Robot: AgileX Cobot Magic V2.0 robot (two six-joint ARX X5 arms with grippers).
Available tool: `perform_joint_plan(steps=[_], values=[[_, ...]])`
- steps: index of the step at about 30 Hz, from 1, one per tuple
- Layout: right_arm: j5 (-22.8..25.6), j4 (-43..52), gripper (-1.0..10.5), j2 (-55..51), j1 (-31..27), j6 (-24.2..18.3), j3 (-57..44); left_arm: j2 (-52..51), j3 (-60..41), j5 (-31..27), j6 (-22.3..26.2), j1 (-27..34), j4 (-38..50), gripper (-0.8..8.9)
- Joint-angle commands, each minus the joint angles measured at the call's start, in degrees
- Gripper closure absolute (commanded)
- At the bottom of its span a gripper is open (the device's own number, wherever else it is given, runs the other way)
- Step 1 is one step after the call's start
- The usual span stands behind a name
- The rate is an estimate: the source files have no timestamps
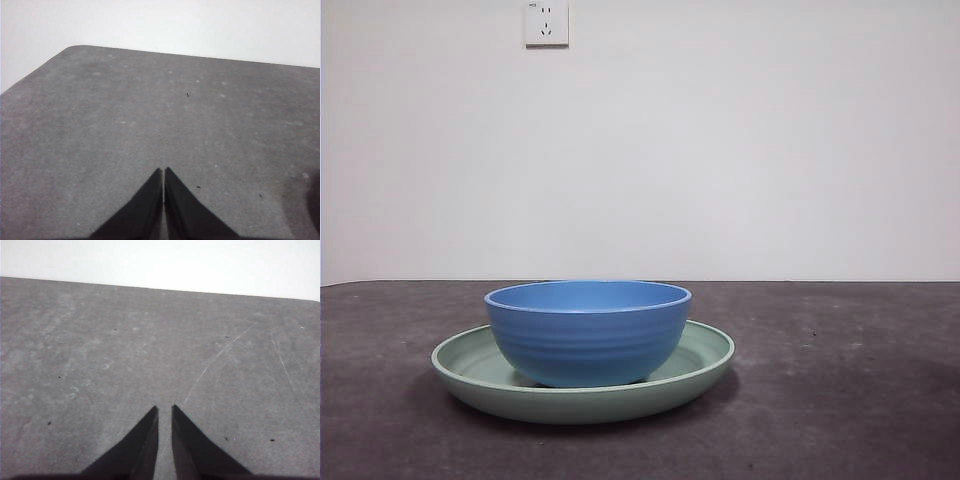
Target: Pick up the blue bowl, put it on the green plate, put it on desk
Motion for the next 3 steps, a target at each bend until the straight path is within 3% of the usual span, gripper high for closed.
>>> perform_joint_plan(steps=[1,3], values=[[0.2,0.7,9.1,-0.1,-0.1,0.6,-0.3,0.0,-1.2,0.1,-0.1,0.1,-0.3,8.06],[0.2,0.7,9.1,-0.1,-0.1,0.6,-0.3,0.0,-1.2,0.1,-0.1,0.1,-0.3,8.06]])
